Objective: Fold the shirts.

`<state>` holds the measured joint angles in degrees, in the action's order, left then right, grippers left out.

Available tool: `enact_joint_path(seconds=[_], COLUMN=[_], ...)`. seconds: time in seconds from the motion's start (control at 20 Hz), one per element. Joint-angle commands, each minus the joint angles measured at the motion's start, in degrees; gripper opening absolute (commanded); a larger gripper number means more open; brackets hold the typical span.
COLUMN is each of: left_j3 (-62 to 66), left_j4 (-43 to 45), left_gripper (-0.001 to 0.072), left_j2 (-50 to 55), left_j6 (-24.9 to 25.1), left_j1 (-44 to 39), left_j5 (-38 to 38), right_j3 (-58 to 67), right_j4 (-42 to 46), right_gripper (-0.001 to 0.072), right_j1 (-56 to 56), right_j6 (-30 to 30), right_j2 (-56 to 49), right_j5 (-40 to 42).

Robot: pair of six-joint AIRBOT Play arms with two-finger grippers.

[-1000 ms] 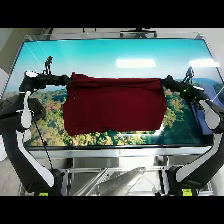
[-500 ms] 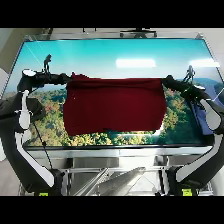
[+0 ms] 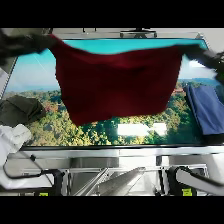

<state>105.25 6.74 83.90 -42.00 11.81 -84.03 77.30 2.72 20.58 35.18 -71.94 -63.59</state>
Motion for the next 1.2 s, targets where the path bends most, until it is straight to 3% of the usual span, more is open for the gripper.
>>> enact_joint_path(seconds=[0.0,0.15,0.3,0.4,0.5,0.6,0.7,0.8,0.9,1.0,1.15], left_j3=[0.00,-0.04,-0.02,-0.04,-0.24,-3.26,-8.00,-13.14,-17.42,-19.43,-15.34], left_j4=[-12.85,-12.81,-12.31,-9.70,-4.76,-5.31,-5.40,-4.22,3.02,15.50,25.97], left_gripper=[0.0013,0.0024,0.0024,0.0024,0.0024,0.0024,0.0024,0.0024,0.0024,0.0024,0.0024], left_j2=[-18.47,-34.21,-44.61,-47.23,-46.69,-44.17,-40.30,-34.69,-26.69,-16.37,4.26], left_j6=[3.41,3.30,-1.75,-6.91,-11.85,-11.50,-7.96,-2.78,-0.02,1.05,1.03], left_j1=[2.62,10.58,23.39,31.52,39.52,43.43,41.57,32.72,19.71,7.45,-2.99], left_j5=[-1.66,4.42,8.70,6.73,3.58,3.15,2.82,2.10,4.68,10.75,21.75], right_j3=[0.04,0.04,0.04,0.04,-0.13,-1.86,-6.82,-13.38,-19.41,-23.78,-24.68], right_j4=[-0.42,0.20,2.16,6.34,10.84,9.64,5.51,5.16,5.22,5.20,4.42], right_gripper=[0.0012,0.0013,0.0013,0.0012,0.0012,0.0012,0.0012,0.0012,0.0012,0.0012,0.0012], right_j1=[3.32,9.68,15.61,18.51,19.89,19.98,18.73,13.05,4.83,-3.13,-12.87], right_j6=[1.03,1.55,3.17,8.98,15.23,17.97,18.16,15.91,12.13,8.55,4.98], right_j2=[22.82,38.60,48.39,50.27,47.91,42.03,35.36,28.98,21.73,13.66,-2.43], right_j5=[2.05,7.98,12.61,13.57,9.90,0.59,-5.70,-4.02,2.49,12.83,32.48])
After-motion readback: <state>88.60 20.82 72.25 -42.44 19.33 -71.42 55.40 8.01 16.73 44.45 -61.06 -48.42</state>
